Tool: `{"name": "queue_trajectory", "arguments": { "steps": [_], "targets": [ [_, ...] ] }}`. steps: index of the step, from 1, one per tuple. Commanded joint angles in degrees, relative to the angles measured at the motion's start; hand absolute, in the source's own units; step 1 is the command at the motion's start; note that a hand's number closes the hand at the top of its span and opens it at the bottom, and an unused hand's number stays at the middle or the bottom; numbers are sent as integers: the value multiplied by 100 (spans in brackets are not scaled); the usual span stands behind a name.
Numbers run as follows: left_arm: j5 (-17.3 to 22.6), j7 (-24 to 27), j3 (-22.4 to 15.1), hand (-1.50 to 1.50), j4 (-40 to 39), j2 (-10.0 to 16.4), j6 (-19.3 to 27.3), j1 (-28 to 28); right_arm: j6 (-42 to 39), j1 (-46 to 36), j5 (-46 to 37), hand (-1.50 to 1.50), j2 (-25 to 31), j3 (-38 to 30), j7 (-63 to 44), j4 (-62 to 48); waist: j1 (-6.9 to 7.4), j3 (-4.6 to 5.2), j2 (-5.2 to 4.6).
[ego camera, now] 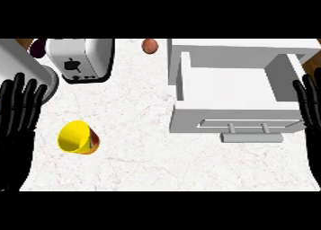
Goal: Pick up the cup, place it into the drawer and close the drawer
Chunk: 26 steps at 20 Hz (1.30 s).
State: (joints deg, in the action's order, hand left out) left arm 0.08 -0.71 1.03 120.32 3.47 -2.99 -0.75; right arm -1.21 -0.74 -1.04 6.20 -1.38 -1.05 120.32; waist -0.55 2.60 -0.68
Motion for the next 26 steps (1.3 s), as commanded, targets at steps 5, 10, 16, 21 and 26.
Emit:
{"name": "queue_trajectory", "arguments": {
  "steps": [5,10,16,21,26],
  "targets": [
    [1732,123,480,-150,139,875,-1575,-63,-56,-204,169,-150,34,-81,-86,109,97,-253,84],
    [3082,-481,1055,-150,-1241,967,-1822,-106,-597,-184,516,-150,250,159,-546,-265,58,-253,53],
    [2992,-233,1337,-150,-2299,1170,-2177,356,-559,-477,399,-150,49,119,-201,-921,49,-259,62],
    [2586,103,1438,-150,-3158,1277,-2417,425,-601,-847,464,-150,168,-51,-459,-1017,52,-259,63],
    [1783,867,1222,-150,-3951,1038,-2483,459,-834,-583,546,-150,211,-140,-93,-945,35,-259,65]
  ]
}}
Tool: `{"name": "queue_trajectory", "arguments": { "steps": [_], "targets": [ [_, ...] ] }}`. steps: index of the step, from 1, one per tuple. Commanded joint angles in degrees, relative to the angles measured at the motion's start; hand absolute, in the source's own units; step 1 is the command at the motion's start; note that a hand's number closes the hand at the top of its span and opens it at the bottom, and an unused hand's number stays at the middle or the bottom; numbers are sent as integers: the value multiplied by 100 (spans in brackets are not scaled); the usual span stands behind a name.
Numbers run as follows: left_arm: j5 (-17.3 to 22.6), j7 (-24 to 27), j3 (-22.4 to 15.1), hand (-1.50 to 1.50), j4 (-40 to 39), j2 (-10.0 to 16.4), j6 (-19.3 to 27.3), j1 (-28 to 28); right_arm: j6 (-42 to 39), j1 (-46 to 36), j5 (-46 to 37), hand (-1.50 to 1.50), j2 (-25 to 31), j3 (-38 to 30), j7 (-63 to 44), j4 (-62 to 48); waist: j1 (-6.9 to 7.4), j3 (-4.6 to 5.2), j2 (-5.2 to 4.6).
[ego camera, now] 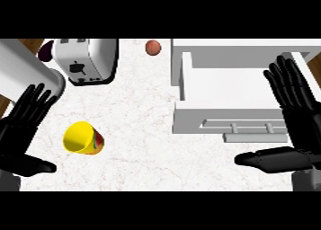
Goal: Pick up the cup, place it into the drawer and close the drawer
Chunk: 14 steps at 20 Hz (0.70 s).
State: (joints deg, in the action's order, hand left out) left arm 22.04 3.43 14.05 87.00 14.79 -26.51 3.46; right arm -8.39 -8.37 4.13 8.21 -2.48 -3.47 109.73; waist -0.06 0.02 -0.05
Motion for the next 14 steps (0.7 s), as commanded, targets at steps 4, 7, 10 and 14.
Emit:
{"name": "queue_trajectory", "arguments": {
  "steps": [4,7,10,14],
  "targets": [
    [-996,1285,127,-150,-1749,130,-130,309,-204,-624,440,-150,316,-477,-338,-196,-25,3,-7],
    [-1317,1702,66,-150,-2488,63,-28,429,-63,-431,96,-150,91,-201,-148,-279,-21,2,-6],
    [-1557,2249,77,-150,-3425,110,-61,770,26,-422,-11,-150,94,-213,-233,-41,-40,4,-9],
    [-1971,3113,0,-150,-4453,116,-21,981,-253,-265,257,-150,150,-294,-112,-67,-50,4,-8]
  ]
}}
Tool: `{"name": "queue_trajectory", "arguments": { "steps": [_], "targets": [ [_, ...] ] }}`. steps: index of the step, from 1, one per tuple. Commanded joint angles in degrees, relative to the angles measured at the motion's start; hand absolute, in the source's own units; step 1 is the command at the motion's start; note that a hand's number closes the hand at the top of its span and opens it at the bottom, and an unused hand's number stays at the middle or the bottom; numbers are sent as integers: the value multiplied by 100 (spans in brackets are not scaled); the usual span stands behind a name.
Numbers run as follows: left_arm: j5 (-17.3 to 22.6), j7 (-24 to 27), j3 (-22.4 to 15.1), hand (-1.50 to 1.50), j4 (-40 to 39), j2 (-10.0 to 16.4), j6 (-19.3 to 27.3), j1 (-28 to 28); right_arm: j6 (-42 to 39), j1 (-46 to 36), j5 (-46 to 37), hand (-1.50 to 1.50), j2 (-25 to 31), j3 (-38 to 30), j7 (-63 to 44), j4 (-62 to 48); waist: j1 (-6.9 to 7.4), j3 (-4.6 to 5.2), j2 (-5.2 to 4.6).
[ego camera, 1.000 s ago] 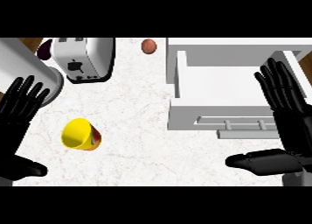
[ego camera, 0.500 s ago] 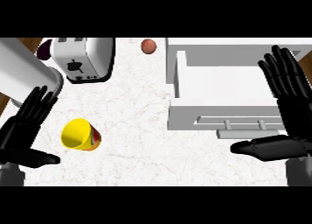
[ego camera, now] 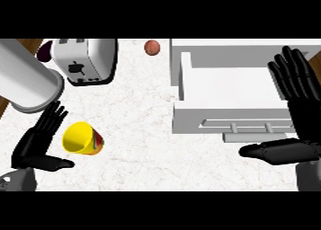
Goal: Pick up the cup, place it into the drawer and close the drawer
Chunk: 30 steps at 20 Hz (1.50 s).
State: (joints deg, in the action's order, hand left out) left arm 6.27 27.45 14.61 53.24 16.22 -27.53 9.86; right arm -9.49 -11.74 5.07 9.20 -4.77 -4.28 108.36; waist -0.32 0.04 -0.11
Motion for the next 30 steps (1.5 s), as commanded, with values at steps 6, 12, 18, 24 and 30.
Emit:
{"name": "queue_trajectory", "arguments": {
  "steps": [6,12,18,24,30],
  "targets": [
    [-831,1803,-51,-150,-2569,240,168,880,104,-373,-61,-150,24,-48,-232,-82,-11,2,-4],
    [-995,2672,-18,-150,-3599,273,270,1155,-1,-625,146,-150,117,-197,-302,-322,-38,10,-23],
    [-1052,3039,-35,-150,-3926,240,227,1297,-121,-741,216,-150,255,-273,-338,-431,-79,18,-45],
    [-1173,3275,-109,-150,-4084,-48,575,1481,-70,-387,54,-150,124,-84,-293,-95,-127,22,-50],
    [-1139,3272,-47,-150,-4212,-59,509,1750,-70,-692,294,-150,227,-279,-536,-118,-127,24,-55]
  ]
}}
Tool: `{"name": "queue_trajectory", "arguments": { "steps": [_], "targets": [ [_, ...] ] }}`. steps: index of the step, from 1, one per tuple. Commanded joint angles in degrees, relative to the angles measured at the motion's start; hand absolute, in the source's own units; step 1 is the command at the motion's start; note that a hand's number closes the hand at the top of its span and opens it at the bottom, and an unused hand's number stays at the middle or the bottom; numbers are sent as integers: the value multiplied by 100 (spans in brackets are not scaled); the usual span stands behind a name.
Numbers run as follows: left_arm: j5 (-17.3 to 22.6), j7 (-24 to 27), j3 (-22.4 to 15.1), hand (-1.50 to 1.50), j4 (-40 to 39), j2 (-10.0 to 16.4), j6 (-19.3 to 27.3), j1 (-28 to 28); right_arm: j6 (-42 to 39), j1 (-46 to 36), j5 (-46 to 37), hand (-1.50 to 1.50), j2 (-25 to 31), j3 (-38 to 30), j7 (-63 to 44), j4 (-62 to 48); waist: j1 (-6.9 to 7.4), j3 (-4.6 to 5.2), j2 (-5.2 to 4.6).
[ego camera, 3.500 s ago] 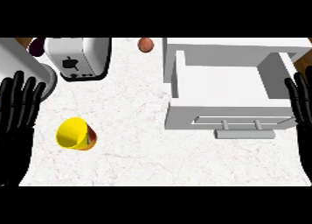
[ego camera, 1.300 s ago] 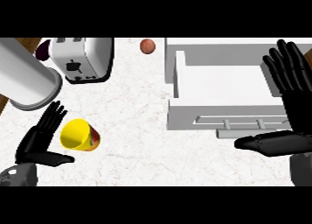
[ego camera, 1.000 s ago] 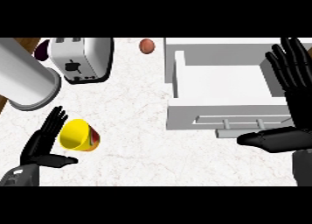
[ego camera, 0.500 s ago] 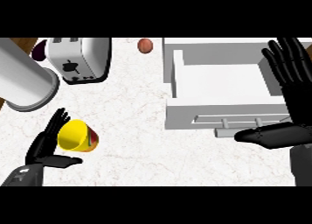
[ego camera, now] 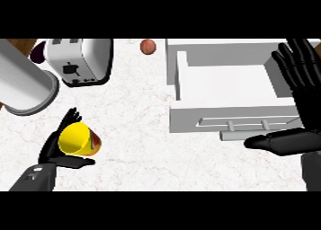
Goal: Pick up the cup, place it into the drawer and close the drawer
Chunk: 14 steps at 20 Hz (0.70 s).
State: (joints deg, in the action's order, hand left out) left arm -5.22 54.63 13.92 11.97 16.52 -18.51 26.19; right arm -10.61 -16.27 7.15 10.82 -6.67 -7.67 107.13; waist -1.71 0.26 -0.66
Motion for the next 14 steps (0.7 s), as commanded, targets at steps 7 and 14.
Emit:
{"name": "queue_trajectory", "arguments": {
  "steps": [7,14],
  "targets": [
    [-22,579,-124,150,-67,-150,-1337,143,2,-84,-59,-150,8,-52,138,-234,12,10,-35],
    [-42,1380,-6,150,443,-259,329,-1,-11,-51,-27,-150,123,-120,-15,40,35,0,4]
  ]
}}
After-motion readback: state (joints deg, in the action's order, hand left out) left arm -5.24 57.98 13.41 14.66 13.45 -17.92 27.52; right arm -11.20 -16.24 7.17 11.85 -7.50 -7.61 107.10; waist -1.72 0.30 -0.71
